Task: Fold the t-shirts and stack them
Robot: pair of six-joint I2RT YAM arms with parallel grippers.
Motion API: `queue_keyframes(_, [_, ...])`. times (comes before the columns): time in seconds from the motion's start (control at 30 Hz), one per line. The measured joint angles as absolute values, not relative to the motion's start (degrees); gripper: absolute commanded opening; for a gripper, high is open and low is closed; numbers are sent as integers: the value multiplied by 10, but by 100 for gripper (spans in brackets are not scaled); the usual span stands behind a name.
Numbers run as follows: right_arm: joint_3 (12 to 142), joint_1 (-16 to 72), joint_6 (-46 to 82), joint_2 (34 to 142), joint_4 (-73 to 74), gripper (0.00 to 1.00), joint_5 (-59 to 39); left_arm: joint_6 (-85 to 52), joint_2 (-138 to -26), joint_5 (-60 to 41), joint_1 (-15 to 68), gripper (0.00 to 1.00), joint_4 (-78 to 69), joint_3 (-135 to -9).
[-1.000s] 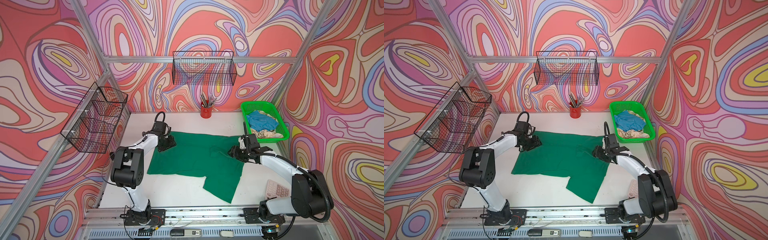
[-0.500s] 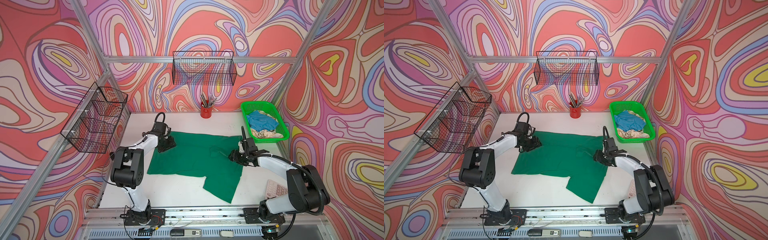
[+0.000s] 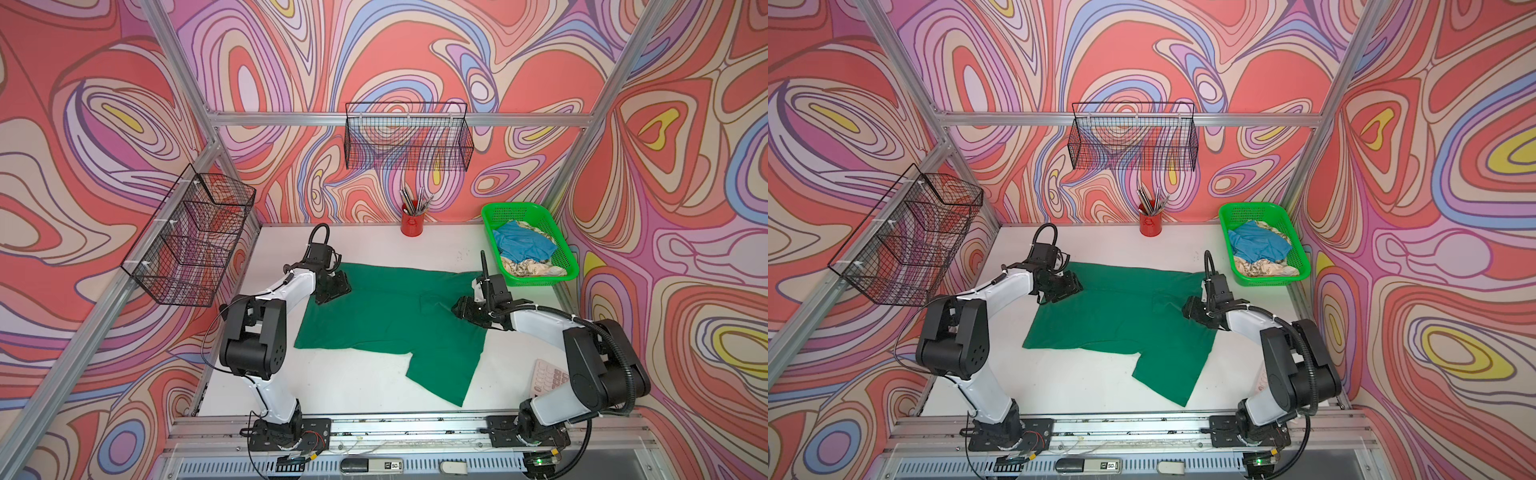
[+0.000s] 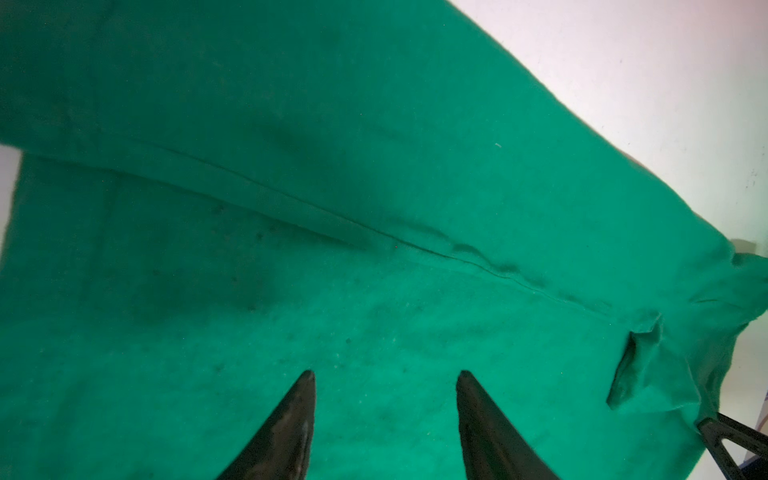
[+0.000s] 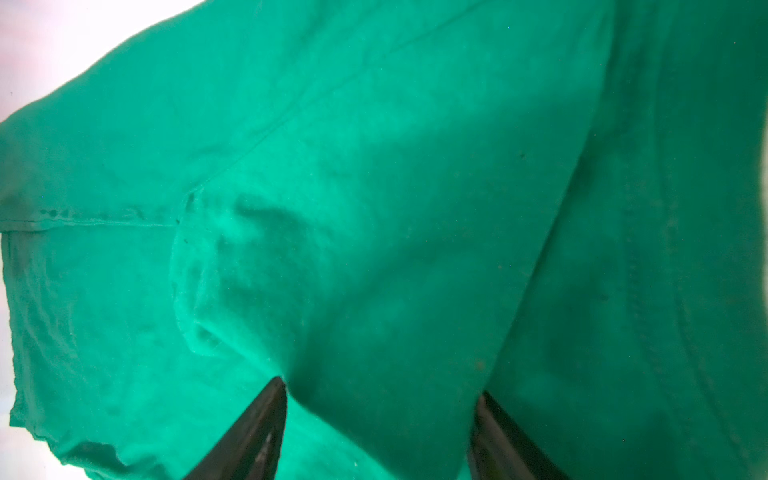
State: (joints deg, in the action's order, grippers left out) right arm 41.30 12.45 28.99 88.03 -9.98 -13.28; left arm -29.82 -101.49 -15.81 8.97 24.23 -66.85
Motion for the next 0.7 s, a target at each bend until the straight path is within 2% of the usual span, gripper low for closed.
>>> queue_keyframes(0.27, [414,124,285,885,-86,69,-144,-298,-1014,-156,90,57,242,-668])
queue_keyframes(0.7, [424,124,322,858,-93,69,-253,-298,-1014,-154,90,57,242,-668])
